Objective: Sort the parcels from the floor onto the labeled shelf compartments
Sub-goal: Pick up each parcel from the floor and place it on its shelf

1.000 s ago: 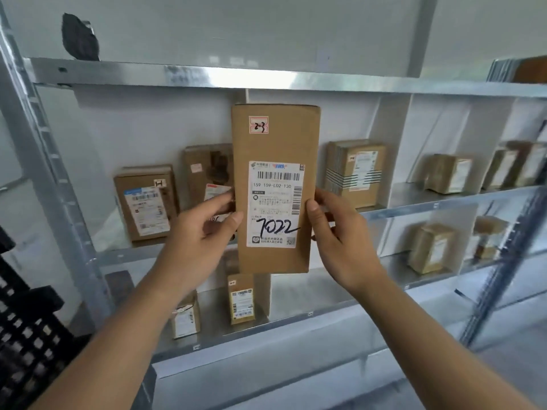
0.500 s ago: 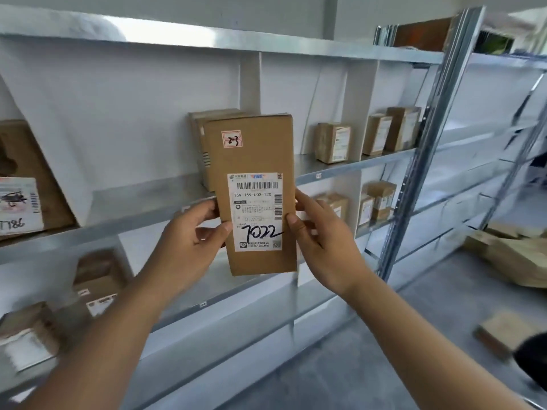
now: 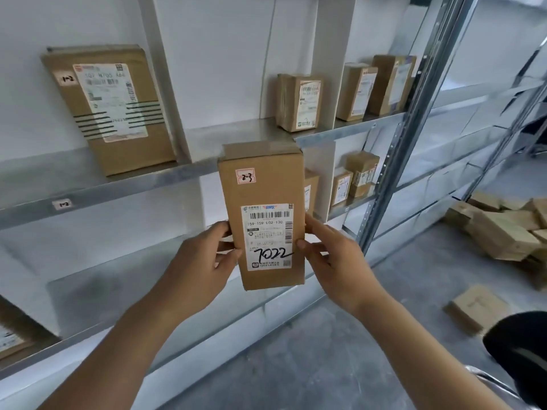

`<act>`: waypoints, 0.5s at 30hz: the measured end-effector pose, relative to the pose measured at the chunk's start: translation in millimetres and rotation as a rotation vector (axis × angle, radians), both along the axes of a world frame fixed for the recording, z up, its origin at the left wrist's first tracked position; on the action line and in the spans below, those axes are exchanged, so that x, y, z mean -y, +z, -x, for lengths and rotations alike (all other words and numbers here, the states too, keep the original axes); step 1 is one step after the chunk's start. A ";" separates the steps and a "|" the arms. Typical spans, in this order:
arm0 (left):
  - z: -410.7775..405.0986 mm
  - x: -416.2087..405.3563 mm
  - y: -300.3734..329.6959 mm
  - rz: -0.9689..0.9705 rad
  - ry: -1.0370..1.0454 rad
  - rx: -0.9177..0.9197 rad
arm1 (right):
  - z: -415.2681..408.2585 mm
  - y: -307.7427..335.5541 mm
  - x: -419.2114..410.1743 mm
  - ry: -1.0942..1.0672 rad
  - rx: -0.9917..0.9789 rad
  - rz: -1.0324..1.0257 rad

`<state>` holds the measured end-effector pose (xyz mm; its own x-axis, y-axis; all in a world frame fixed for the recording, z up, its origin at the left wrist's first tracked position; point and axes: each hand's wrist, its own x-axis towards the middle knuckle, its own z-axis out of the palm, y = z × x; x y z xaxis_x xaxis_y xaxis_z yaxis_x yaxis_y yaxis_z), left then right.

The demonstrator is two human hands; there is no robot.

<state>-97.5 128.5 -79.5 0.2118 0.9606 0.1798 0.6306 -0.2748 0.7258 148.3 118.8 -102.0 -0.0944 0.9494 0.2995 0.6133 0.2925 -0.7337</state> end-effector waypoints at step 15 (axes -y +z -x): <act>-90.3 -129.7 -53.6 0.147 0.152 0.092 | -92.5 -50.5 -146.9 0.073 0.074 0.079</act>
